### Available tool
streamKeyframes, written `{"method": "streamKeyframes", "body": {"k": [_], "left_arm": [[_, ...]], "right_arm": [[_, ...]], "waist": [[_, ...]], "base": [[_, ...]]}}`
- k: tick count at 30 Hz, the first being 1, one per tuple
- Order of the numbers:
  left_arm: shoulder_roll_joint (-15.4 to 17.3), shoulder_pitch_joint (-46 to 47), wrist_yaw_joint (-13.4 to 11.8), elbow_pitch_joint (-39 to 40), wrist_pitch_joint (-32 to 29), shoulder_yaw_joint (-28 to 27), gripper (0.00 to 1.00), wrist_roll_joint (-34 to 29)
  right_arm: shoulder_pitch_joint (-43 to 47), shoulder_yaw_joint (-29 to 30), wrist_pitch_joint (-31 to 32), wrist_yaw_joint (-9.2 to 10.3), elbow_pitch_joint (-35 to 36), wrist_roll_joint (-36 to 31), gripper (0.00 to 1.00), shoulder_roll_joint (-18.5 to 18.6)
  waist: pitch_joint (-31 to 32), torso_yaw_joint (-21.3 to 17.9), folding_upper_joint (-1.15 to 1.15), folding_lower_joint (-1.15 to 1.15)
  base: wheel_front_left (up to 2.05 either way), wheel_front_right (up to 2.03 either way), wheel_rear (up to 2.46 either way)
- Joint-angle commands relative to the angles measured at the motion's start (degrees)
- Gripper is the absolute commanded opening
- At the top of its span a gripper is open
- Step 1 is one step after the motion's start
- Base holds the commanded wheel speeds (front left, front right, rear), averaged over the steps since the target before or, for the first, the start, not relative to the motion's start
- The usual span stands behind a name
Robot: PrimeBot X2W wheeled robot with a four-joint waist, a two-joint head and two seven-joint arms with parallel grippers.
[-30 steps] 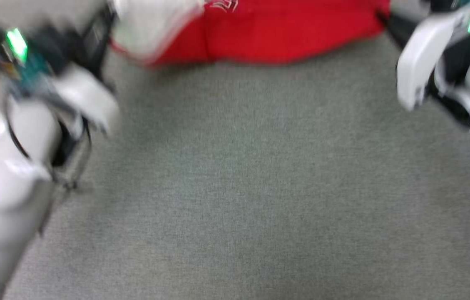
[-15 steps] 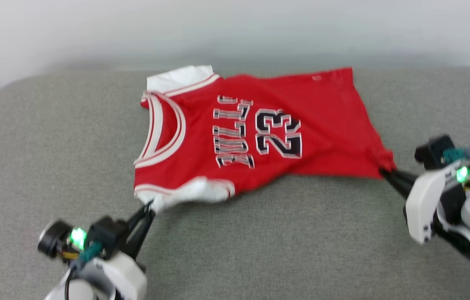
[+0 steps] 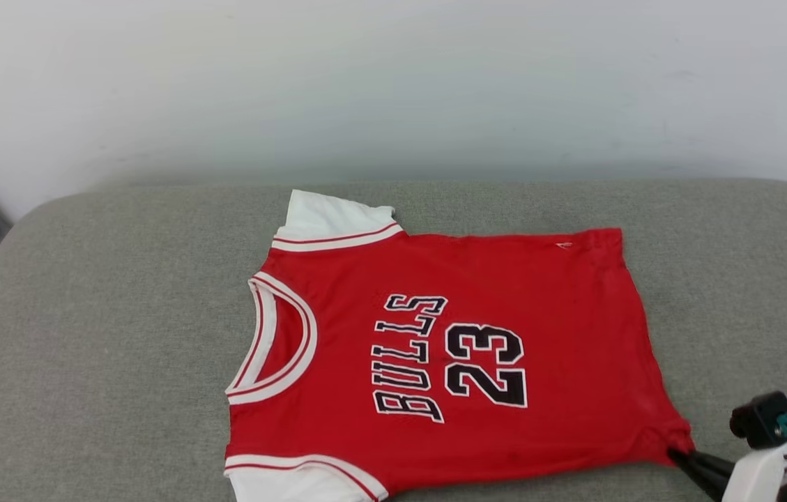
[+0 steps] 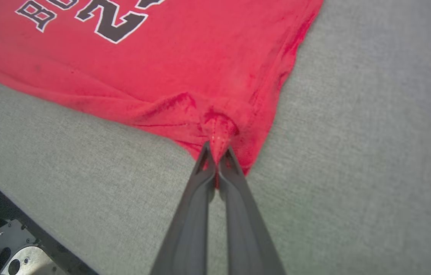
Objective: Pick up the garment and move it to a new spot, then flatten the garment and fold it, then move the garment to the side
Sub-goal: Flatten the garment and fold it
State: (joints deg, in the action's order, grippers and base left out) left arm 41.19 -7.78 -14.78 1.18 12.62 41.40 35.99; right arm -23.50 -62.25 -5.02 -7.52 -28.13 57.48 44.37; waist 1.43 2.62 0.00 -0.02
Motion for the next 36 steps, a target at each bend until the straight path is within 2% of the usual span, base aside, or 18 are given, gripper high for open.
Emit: {"method": "streamKeyframes", "body": {"k": [1, 10, 17, 30, 36], "left_arm": [[0.47, -1.49, -0.49, 0.48, 0.19, 0.15, 0.0, 0.36], [1.5, -5.19, -2.25, 1.7, 0.41, -0.27, 0.0, 1.45], [1.44, 0.05, -1.32, 1.31, 0.22, -0.81, 0.0, -0.31], [1.35, 18.63, 5.39, -3.79, -3.03, -1.28, 0.0, -5.06], [0.3, 25.84, 8.47, -8.26, -3.44, -1.13, 0.0, -6.42]], "right_arm": [[2.79, 0.55, -0.11, 0.06, 0.69, 0.02, 0.0, 0.82], [12.97, 7.2, 1.25, 0.06, 6.2, -1.43, 0.0, 2.87], [13.68, 13.91, 4.03, 0.06, 9.45, -5.59, 0.0, 1.56], [15.06, 29.31, 12.71, 0.06, 17.81, -13.4, 0.0, -0.7], [15.67, 33.89, 16.18, 0.06, 20.5, -16.43, 0.0, -2.39]], "waist": [[0.27, 0.12, 0.0, 0.02], [-0.06, 0.48, 0.0, 0.02], [-1.85, 0.38, 0.0, 0.02], [-8.01, -0.32, 0.0, 0.02], [-12.56, -1.01, 0.0, 0.02]], "base": [[0.0, 0.0, 0.0], [0.0, 0.0, 0.0], [0.0, 0.0, 0.0], [0.0, 0.0, 0.0], [0.0, 0.0, 0.0]]}}
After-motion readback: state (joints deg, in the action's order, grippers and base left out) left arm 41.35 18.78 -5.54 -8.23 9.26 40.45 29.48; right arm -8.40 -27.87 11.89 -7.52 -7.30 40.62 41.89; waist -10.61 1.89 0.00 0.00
